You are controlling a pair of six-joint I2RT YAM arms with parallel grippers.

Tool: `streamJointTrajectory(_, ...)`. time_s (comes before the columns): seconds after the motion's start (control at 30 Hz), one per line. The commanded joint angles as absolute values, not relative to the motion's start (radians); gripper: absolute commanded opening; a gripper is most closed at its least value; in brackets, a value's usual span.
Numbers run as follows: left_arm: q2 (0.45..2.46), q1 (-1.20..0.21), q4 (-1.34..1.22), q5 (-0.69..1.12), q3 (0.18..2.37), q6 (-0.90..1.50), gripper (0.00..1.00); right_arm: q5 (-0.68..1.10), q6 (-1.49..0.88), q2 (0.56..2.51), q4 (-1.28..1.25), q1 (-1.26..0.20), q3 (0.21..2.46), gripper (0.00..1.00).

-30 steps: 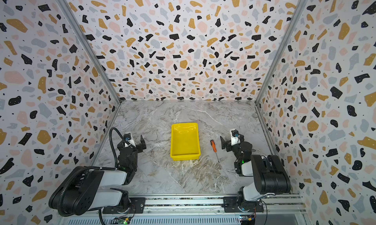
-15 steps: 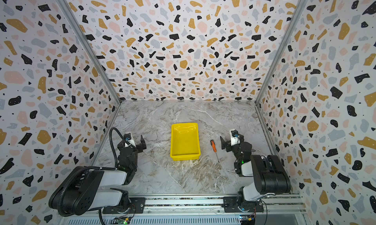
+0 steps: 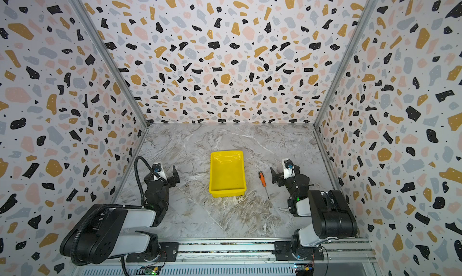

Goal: Put the screwdriver in the bin
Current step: Pick up the screwdriver from the middle-right of the table.

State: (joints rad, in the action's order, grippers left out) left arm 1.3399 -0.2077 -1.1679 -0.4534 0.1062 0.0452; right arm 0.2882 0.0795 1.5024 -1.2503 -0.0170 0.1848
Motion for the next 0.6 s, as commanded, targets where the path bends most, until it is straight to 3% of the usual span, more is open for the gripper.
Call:
streamJointTrajectory(0.0, 1.328, -0.202, -1.204, -0.456, 0.107, 0.044, 1.0, 0.302, 0.075, 1.485, -1.27, -0.012, 0.19, 0.99)
streamJointTrajectory(0.3, 1.315, -0.204, -1.205, -0.403, 0.102, 0.02, 1.0, 0.289, 0.088, 1.474, -1.29, -0.024, 0.171, 0.99)
streamJointTrajectory(0.4, 1.276, -0.204, -1.177, -0.375, 0.102, 0.008, 1.0, 0.249, 0.124, 1.433, -1.467, -0.066, 0.056, 0.99)
streamJointTrajectory(0.5, 1.182, -0.216, -0.953, -0.433, 0.175, 0.03, 1.0, 0.156, 0.15, 1.402, -1.594, -0.122, -0.016, 0.99)
streamJointTrajectory(0.57, 1.122, -0.241, -0.733, -0.488, 0.265, 0.057, 1.0, 0.133, 0.189, 1.31, -1.509, -0.171, -0.018, 0.99)
